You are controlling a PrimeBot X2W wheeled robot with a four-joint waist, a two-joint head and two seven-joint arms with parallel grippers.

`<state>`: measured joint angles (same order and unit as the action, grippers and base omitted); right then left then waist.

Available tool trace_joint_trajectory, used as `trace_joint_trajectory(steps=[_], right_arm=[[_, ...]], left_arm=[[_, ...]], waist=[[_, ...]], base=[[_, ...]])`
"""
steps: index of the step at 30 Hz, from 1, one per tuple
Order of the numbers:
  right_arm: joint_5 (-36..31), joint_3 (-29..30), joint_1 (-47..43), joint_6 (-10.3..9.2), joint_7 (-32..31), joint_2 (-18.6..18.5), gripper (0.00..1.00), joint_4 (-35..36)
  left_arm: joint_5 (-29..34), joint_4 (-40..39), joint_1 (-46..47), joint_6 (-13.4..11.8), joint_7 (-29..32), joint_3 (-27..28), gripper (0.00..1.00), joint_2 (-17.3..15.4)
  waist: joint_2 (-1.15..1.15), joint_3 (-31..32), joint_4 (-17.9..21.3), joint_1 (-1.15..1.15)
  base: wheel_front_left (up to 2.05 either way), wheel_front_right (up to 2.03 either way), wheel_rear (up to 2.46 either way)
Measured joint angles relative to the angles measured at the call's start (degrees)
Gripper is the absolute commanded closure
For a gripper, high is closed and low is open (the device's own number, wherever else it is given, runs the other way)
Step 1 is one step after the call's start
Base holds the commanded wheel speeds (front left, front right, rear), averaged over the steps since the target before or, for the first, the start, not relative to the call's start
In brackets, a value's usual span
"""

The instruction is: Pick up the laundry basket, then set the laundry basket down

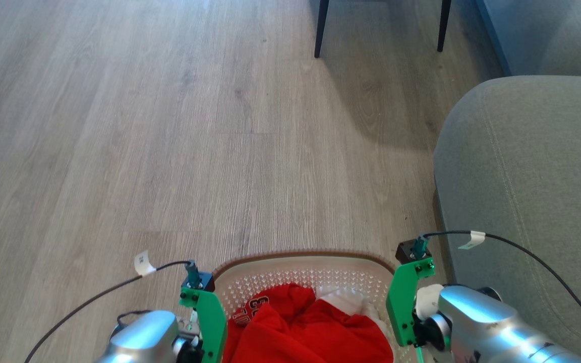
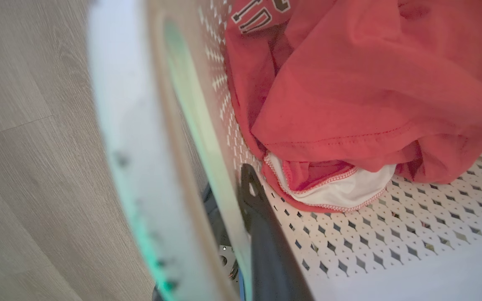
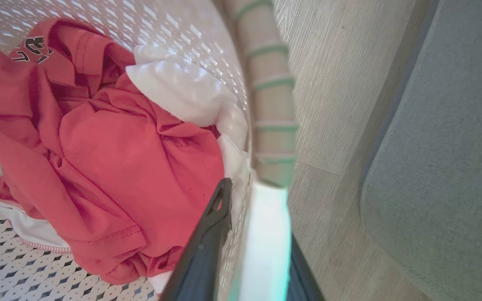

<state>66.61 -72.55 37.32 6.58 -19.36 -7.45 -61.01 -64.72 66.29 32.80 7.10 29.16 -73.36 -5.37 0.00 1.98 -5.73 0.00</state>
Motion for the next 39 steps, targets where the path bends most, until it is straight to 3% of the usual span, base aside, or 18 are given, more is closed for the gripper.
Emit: trace_joint_trajectory(steps=[39], right_arm=[[-0.1,0.0,0.0,0.0,-0.1,-0.2,1.0,-0.2]], left_arm=[[-0.4,-0.2,0.0,0.0,-0.6,-0.1,1.0,0.2]], waist=[[0.0,-1.5,0.2,0.0]], base=[[0.0,0.0,0.0]])
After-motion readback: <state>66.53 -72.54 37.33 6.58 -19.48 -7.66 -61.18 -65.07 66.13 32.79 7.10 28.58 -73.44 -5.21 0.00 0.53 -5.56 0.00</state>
